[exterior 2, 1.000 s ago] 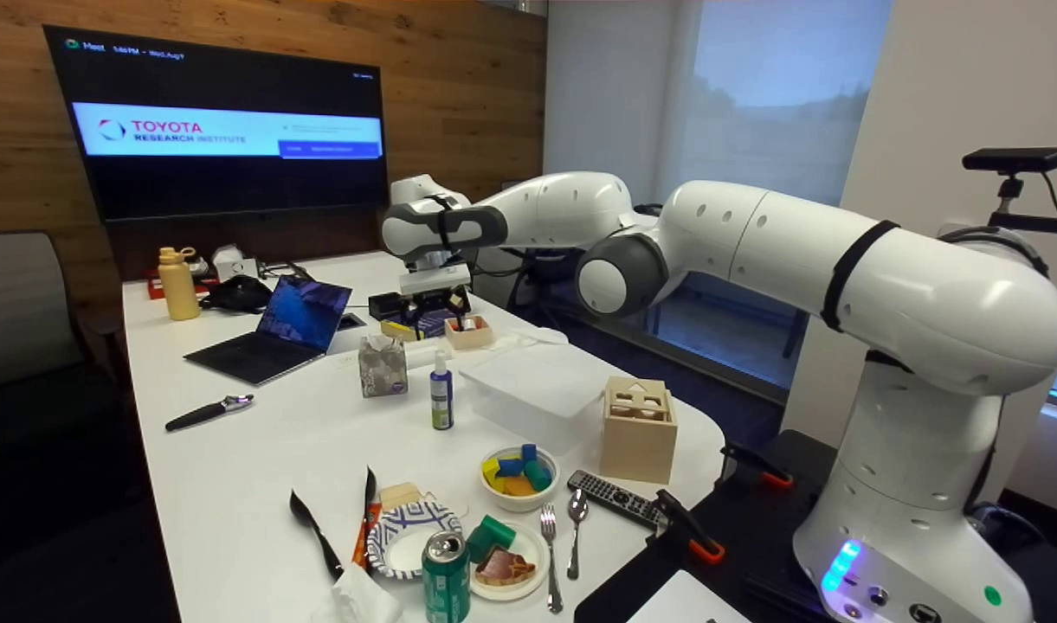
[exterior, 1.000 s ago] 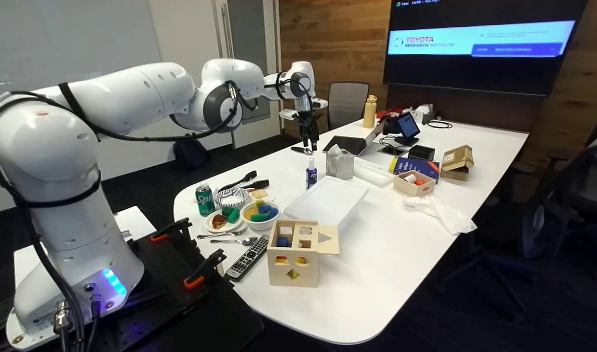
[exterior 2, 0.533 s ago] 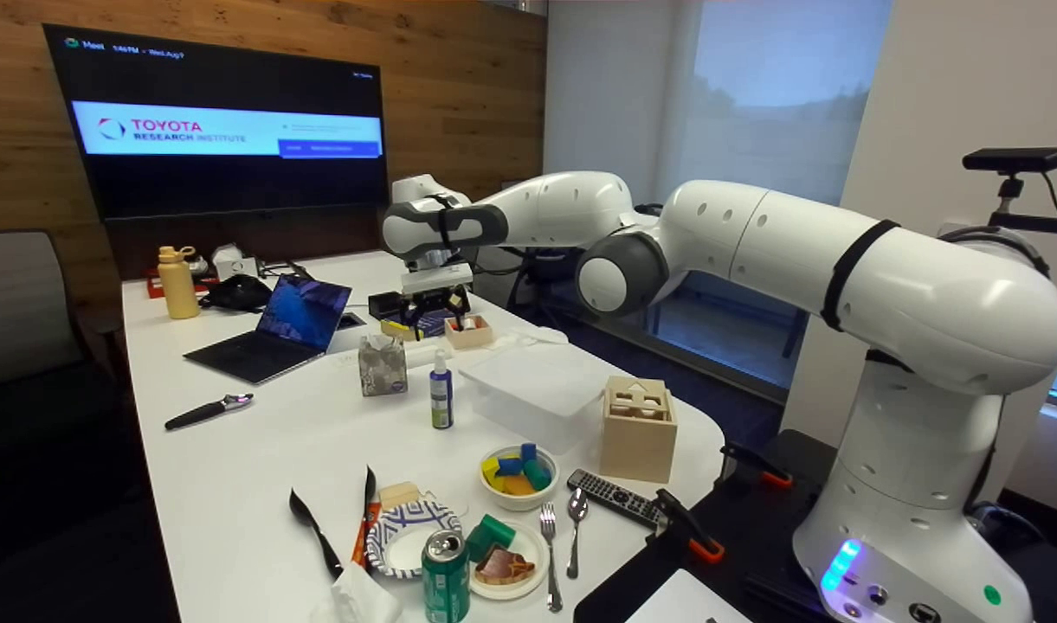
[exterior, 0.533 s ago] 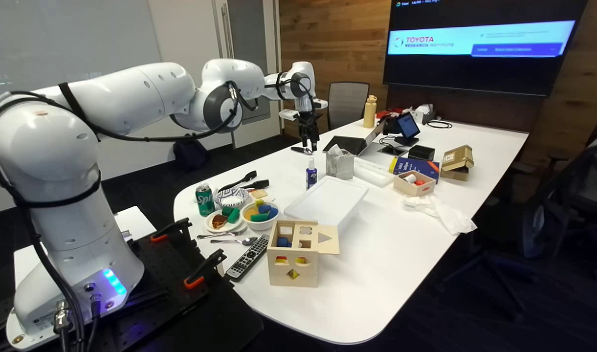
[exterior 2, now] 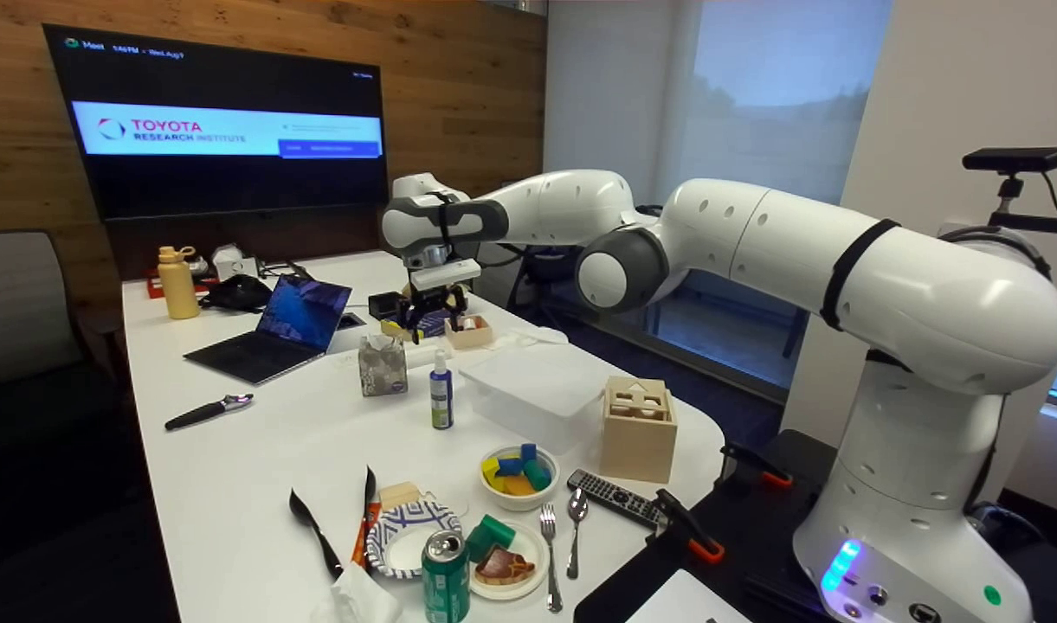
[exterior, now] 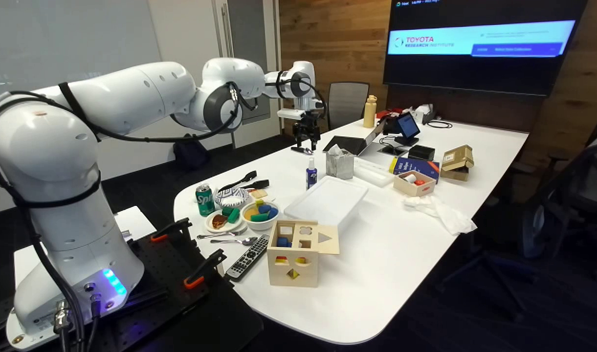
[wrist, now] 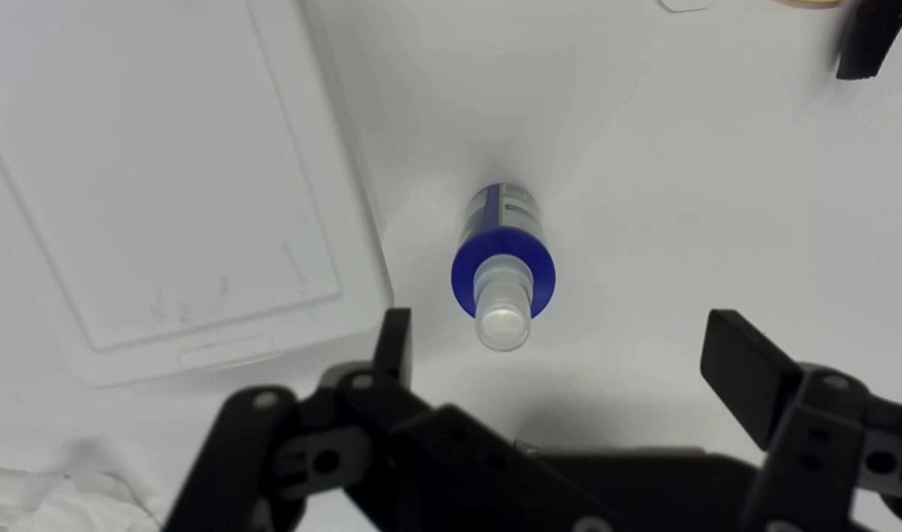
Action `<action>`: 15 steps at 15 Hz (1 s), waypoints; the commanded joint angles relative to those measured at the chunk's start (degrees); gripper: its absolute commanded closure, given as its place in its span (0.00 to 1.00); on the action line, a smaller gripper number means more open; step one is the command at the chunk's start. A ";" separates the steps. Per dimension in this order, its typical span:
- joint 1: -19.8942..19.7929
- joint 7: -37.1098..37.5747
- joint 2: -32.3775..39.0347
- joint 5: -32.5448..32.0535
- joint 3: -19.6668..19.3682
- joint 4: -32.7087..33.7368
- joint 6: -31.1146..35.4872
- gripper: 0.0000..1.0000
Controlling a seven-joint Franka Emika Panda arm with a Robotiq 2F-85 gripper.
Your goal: Move the blue bottle to the right
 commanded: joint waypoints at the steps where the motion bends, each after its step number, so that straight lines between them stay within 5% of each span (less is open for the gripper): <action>1: -0.18 -1.89 -1.21 0.70 0.61 -0.98 -1.59 0.00; 15: -0.40 -2.11 -0.70 0.67 0.74 -1.07 -0.18 0.00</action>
